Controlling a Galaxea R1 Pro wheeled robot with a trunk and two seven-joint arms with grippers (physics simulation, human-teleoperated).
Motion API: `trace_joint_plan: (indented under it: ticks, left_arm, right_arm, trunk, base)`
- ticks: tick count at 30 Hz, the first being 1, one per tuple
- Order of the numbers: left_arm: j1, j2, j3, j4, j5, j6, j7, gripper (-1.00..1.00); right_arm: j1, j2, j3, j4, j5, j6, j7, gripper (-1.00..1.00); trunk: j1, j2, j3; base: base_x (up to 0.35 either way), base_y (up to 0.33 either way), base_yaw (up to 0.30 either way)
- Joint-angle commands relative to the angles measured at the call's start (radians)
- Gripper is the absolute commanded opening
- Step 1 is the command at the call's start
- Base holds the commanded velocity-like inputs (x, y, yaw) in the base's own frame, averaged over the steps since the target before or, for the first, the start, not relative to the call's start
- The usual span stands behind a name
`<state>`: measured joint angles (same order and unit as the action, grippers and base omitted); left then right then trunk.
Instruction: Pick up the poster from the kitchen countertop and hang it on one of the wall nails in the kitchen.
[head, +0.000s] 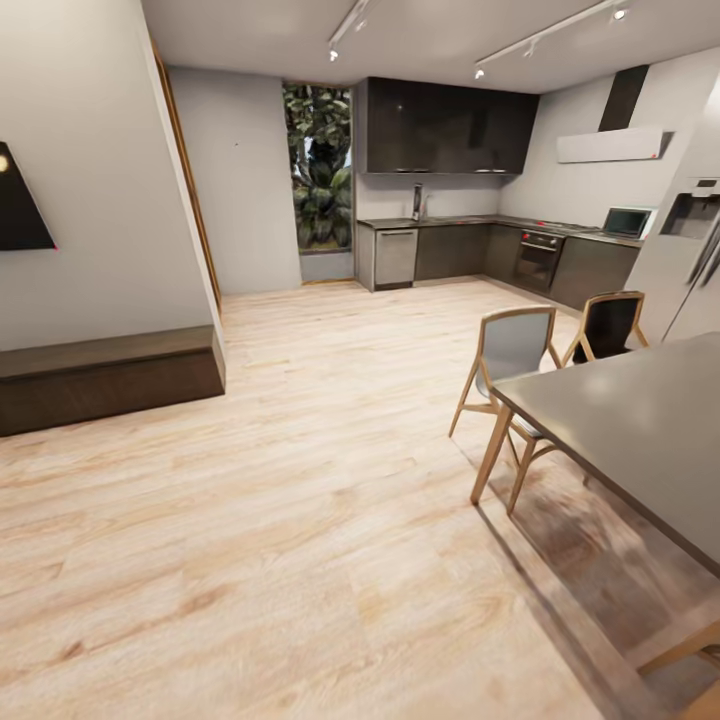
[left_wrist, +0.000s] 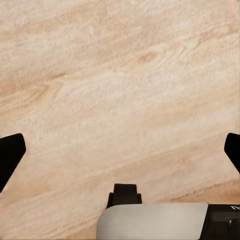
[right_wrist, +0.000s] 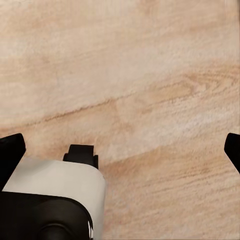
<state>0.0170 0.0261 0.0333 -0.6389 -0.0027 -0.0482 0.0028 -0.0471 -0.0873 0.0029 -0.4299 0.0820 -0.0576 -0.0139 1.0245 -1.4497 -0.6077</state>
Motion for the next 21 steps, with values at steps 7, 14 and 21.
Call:
trace_joint_plan:
  ticks: [7, 14, 21]
  left_arm:
    - [0.0, 0.0, 0.0, -0.001, 0.0, -0.002, 0.0, 1.0]
    - [0.0, 0.0, 0.0, -0.001, 0.0, -0.002, 0.001, 1.0]
    - [0.0, 0.0, 0.001, -0.001, 0.0, -0.002, 0.0, 1.0]
  right_arm:
    - [0.0, 0.0, 0.001, 0.0, 0.009, -0.002, -0.001, 1.0]
    - [0.0, 0.0, 0.002, 0.001, 0.009, -0.002, -0.001, 1.0]
    - [0.0, 0.0, 0.002, 0.002, 0.009, -0.002, -0.001, 1.0]
  trunk:
    - [0.001, 0.0, -0.001]
    - [0.001, 0.0, -0.001]
    - [0.001, 0.0, -0.001]
  base:
    - [0.305, 0.173, 0.0]
    - [0.332, 0.05, 0.0]
    - [0.337, 0.005, 0.0]
